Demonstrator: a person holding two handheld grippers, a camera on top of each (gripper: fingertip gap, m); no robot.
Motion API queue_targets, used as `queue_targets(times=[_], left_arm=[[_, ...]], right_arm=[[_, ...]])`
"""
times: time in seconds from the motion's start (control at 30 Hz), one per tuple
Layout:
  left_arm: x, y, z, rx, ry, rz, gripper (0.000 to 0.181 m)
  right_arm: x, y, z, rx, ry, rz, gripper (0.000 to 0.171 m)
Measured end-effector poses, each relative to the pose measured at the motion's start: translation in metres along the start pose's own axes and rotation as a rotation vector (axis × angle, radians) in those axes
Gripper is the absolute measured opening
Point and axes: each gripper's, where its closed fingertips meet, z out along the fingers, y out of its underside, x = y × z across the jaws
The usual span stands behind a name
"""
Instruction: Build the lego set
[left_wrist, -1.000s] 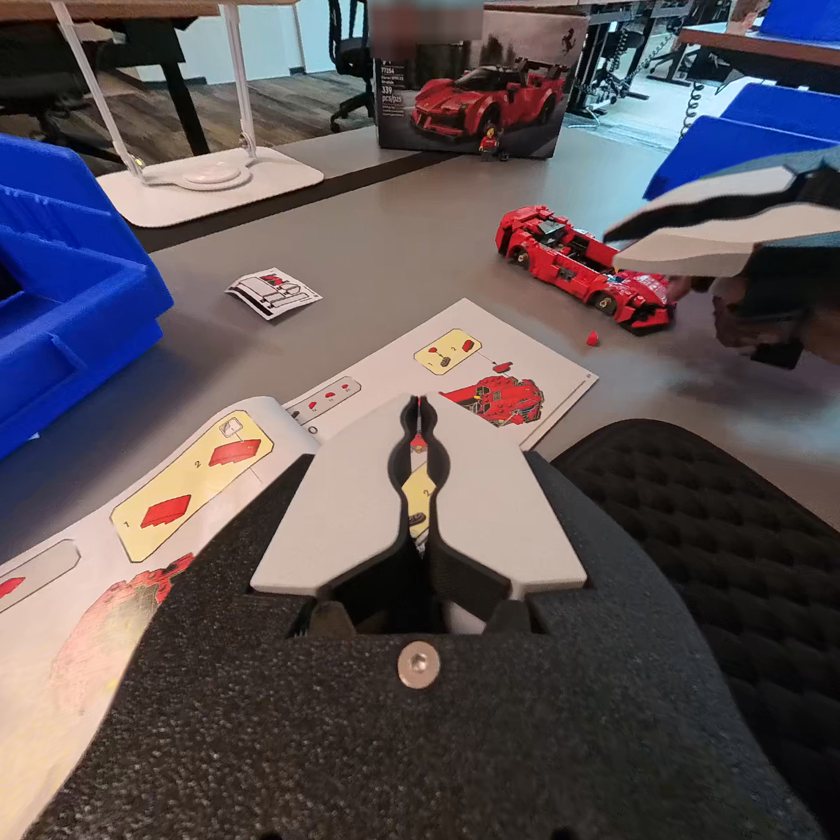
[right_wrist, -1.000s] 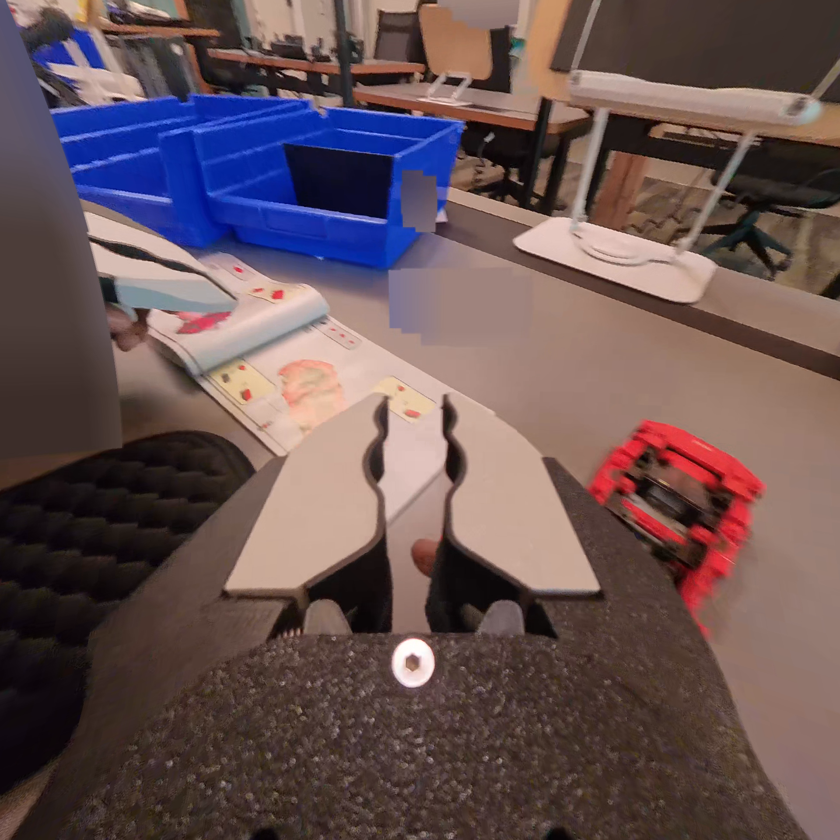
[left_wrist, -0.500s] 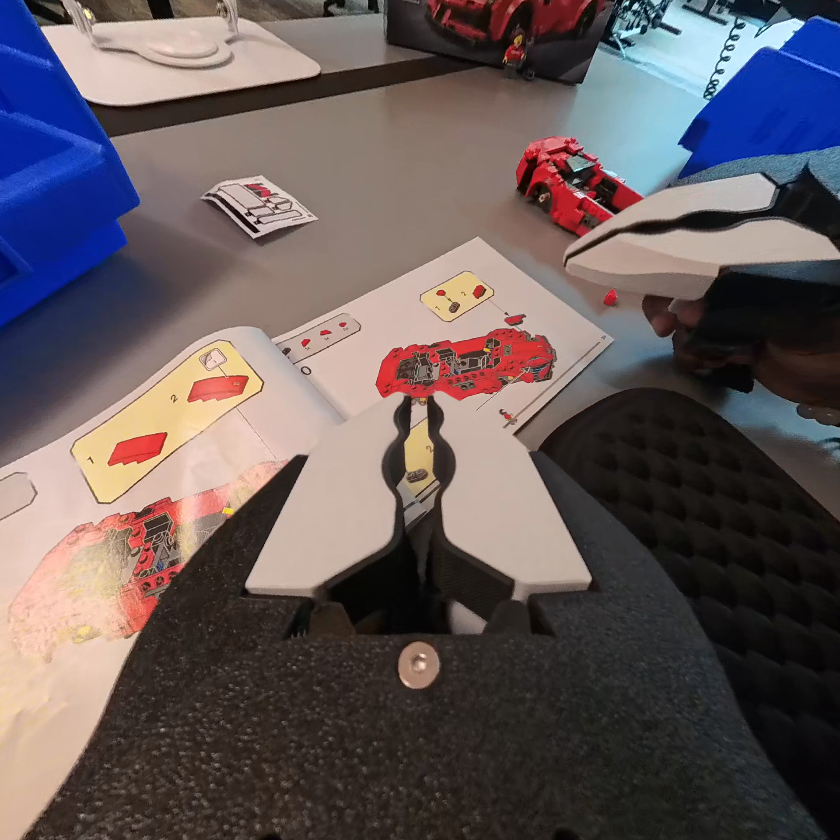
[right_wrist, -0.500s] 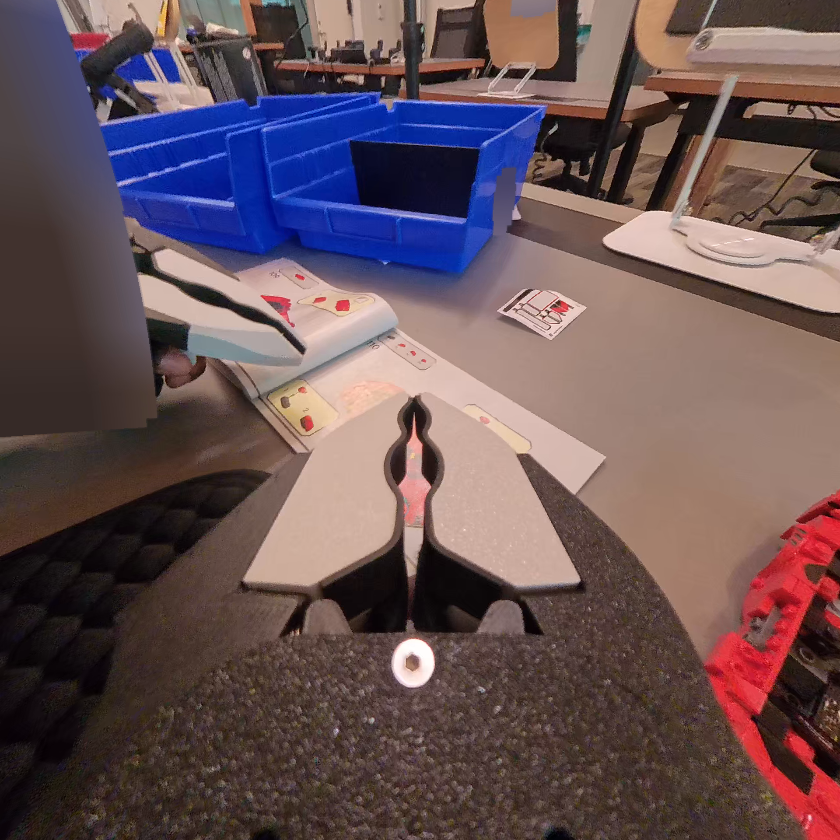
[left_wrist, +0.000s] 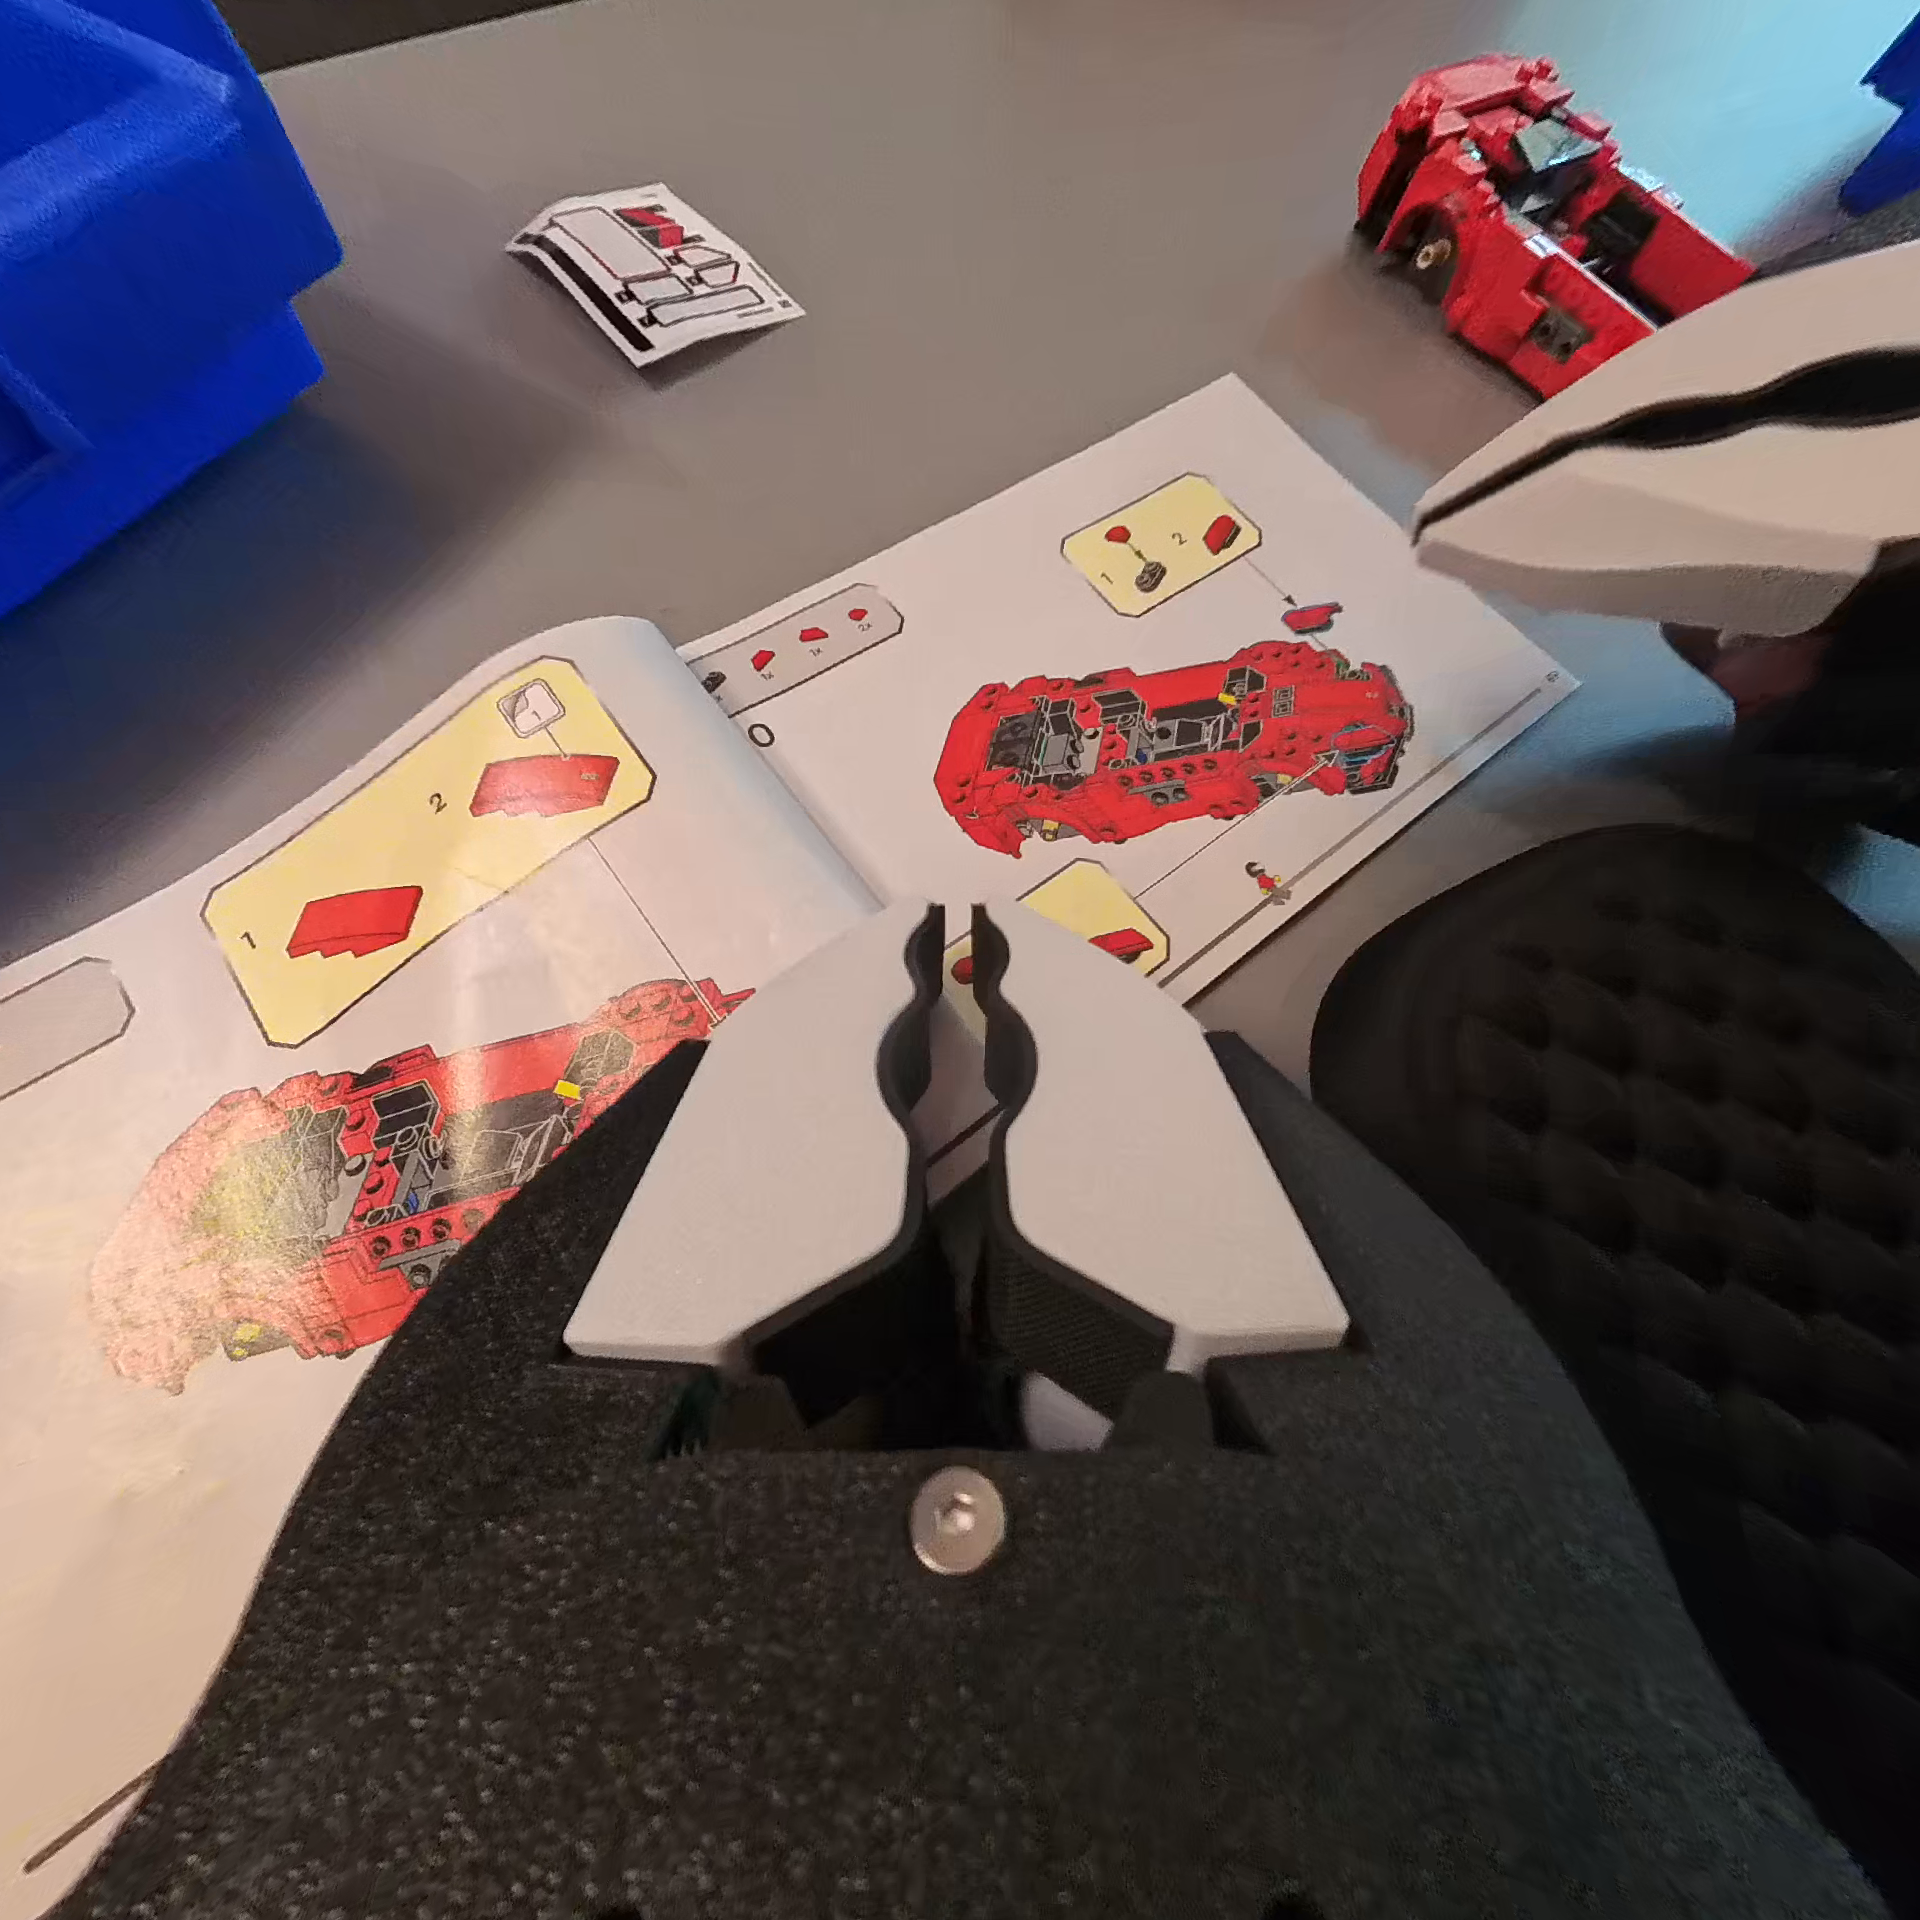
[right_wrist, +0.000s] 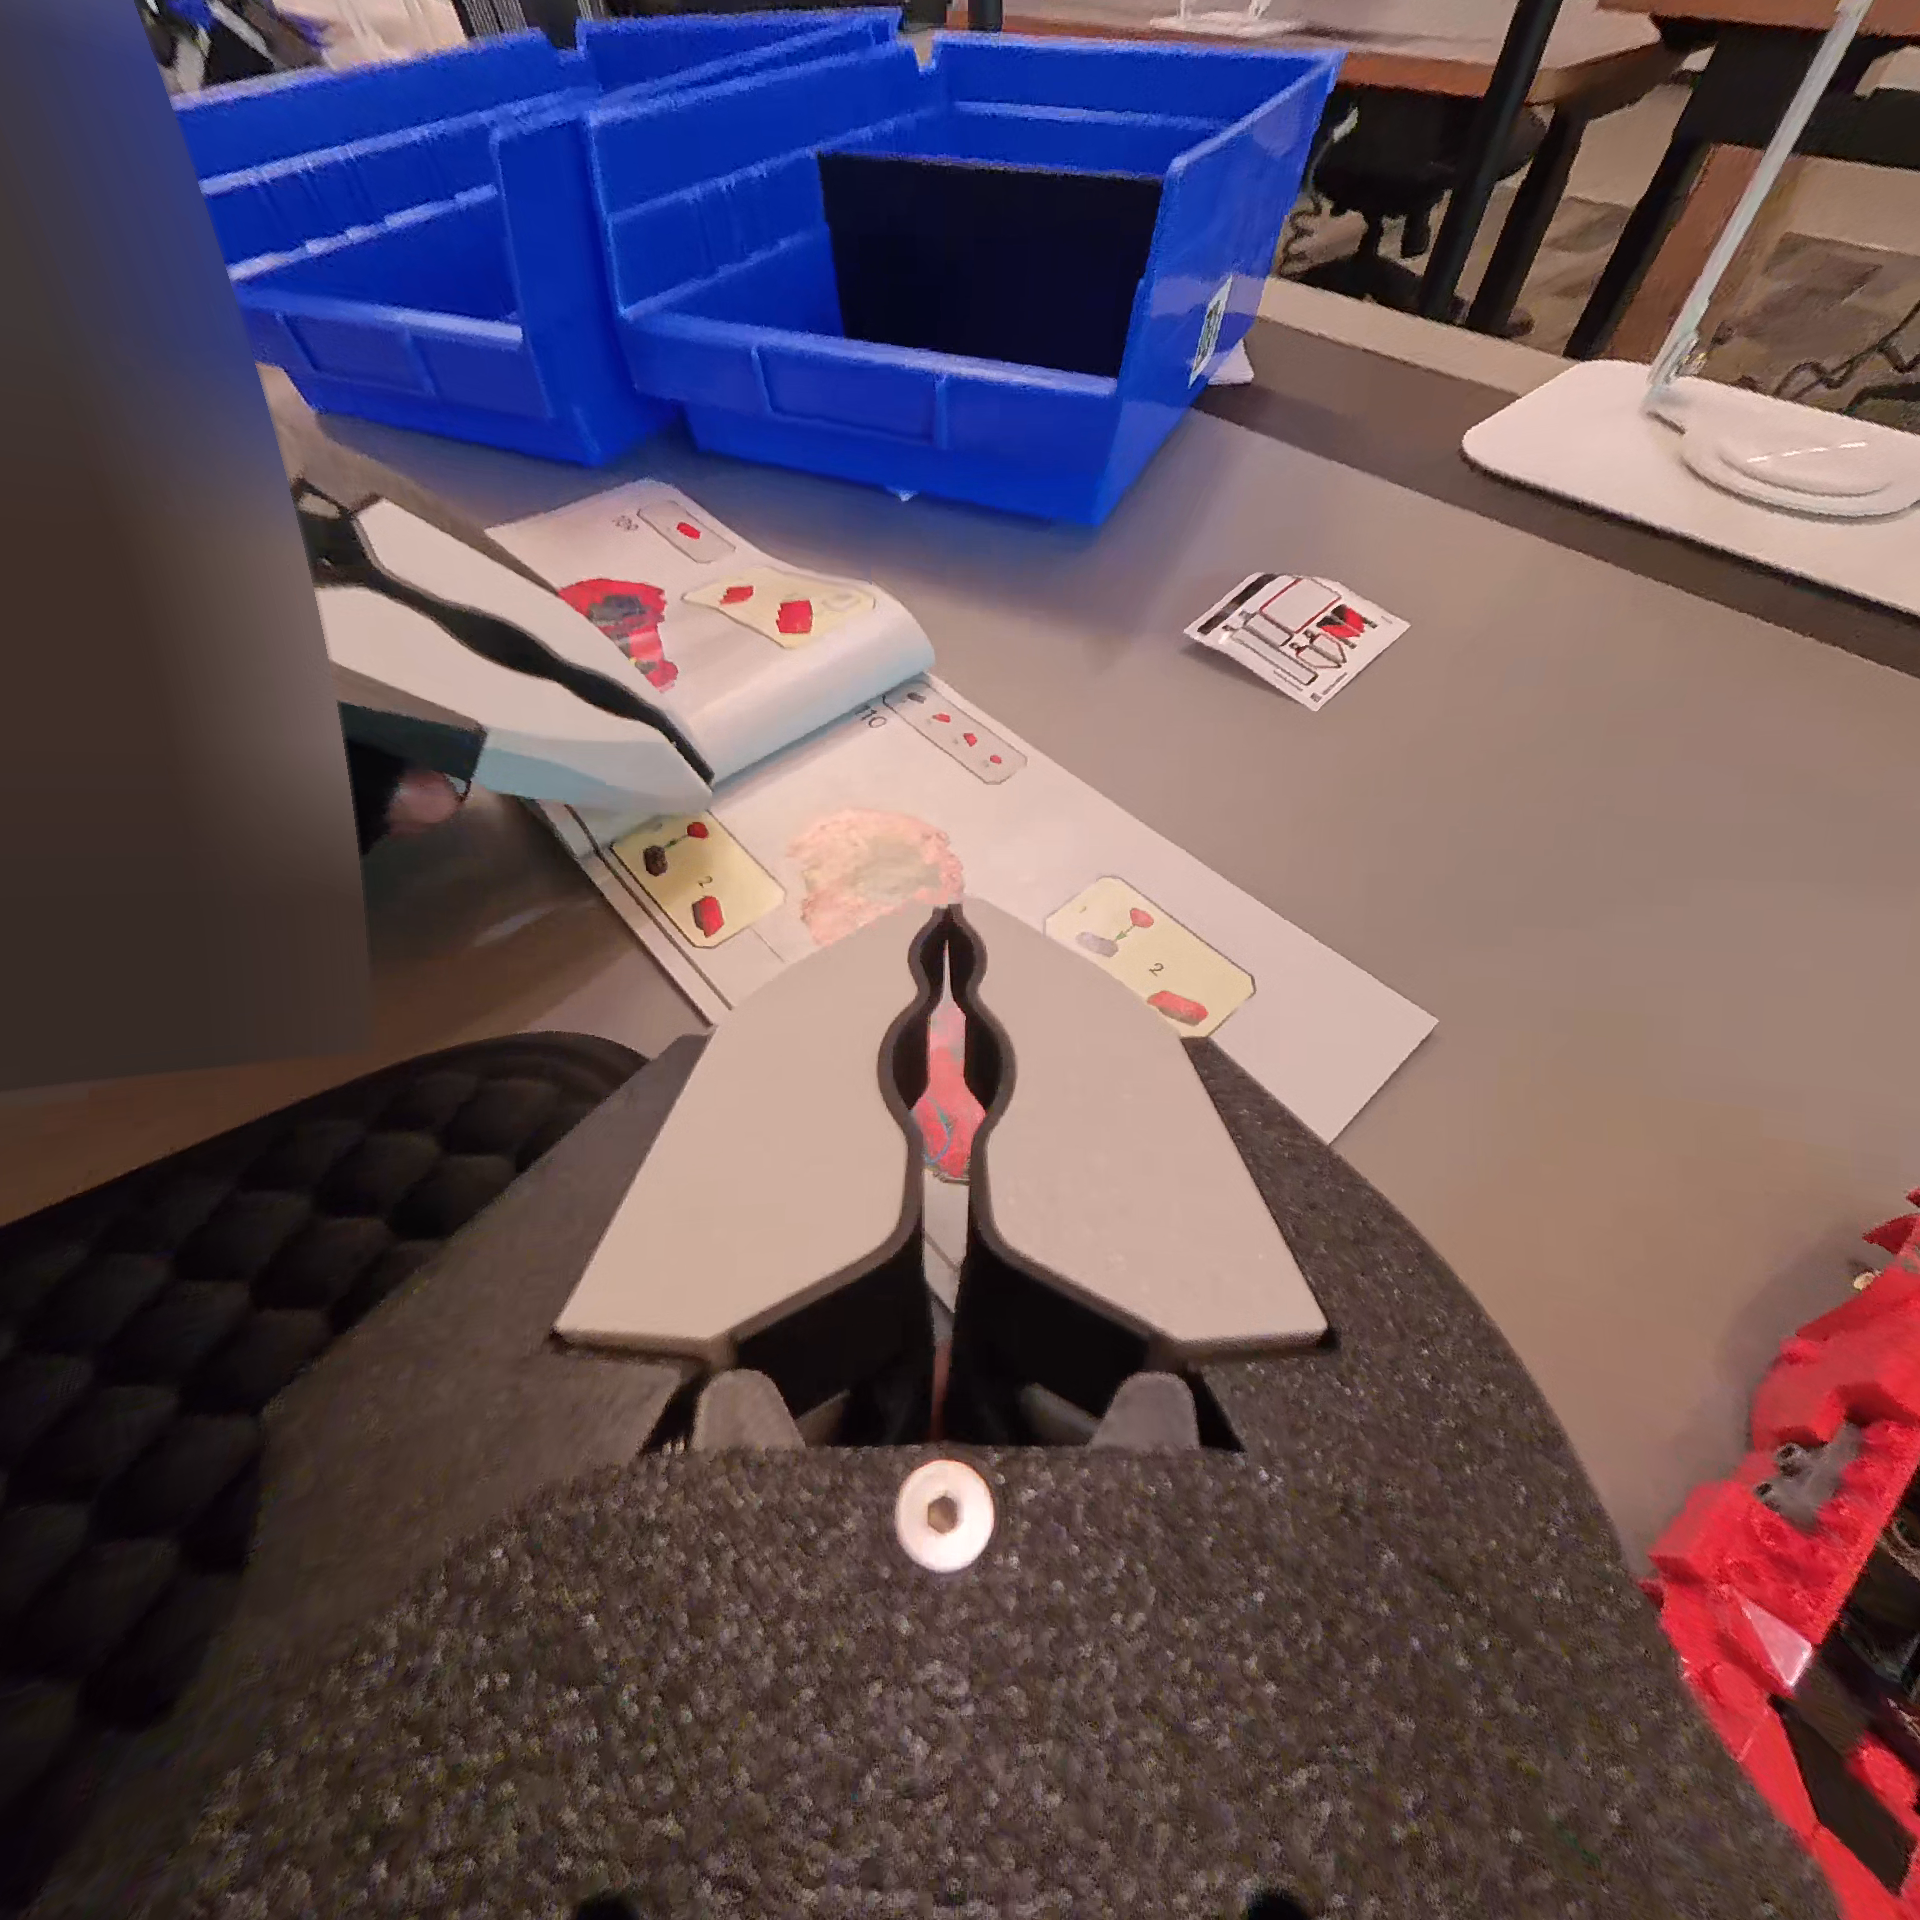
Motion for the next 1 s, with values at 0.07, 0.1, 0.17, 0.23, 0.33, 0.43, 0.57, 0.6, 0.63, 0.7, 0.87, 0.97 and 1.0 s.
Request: queue_targets(times=[0.07, 0.1, 0.17, 0.23, 0.33, 0.43, 0.57, 0.6, 0.63, 0.7, 0.87, 0.97, 1.0], left_arm=[[0.0, 0.0, 0.0, 0.002, 0.002, -0.003, 0.004], [0.0, 0.0, 0.0, 0.001, 0.003, -0.005, 0.003], [0.0, 0.001, 0.0, -0.004, 0.003, -0.004, 0.003], [0.0, 0.002, 0.001, -0.012, 0.0, 0.001, 0.003], [0.0, 0.002, 0.001, -0.016, 0.0, -0.001, 0.003], [-0.005, 0.001, 0.0, -0.004, -0.023, -0.027, 0.001], [-0.011, -0.001, -0.002, 0.014, -0.046, -0.067, 0.0], [-0.011, -0.001, -0.002, 0.016, -0.047, -0.07, 0.0], [-0.012, -0.001, -0.002, 0.018, -0.05, -0.073, 0.0], [-0.013, -0.002, -0.002, 0.023, -0.054, -0.081, 0.0], [-0.021, -0.001, -0.005, 0.028, -0.091, -0.098, 0.0], [-0.024, 0.0, -0.005, 0.024, -0.097, -0.108, 0.0], [-0.024, 0.0, -0.005, 0.023, -0.096, -0.111, 0.0]], right_arm=[[0.002, -0.006, -0.005, 0.053, 0.003, 0.023, 0.0], [0.005, -0.009, -0.008, 0.083, 0.013, 0.038, 0.0], [0.008, -0.013, -0.013, 0.132, 0.014, 0.063, 0.0], [0.009, -0.016, -0.016, 0.16, 0.011, 0.076, 0.0], [0.009, -0.015, -0.015, 0.147, 0.005, 0.083, 0.0], [0.005, -0.011, -0.011, 0.11, -0.002, 0.052, 0.0], [0.0, -0.006, -0.005, 0.056, 0.011, -0.011, 0.0], [-0.002, -0.004, -0.003, 0.037, 0.012, -0.032, 0.0], [-0.004, -0.002, -0.001, 0.014, 0.012, -0.055, 0.0], [-0.009, 0.005, 0.004, -0.046, 0.007, -0.103, 0.0], [-0.021, 0.028, 0.017, -0.221, -0.016, -0.231, 0.0], [-0.02, 0.032, 0.02, -0.253, 0.002, -0.253, 0.0], [-0.019, 0.032, 0.02, -0.255, 0.0, -0.242, 0.0]])
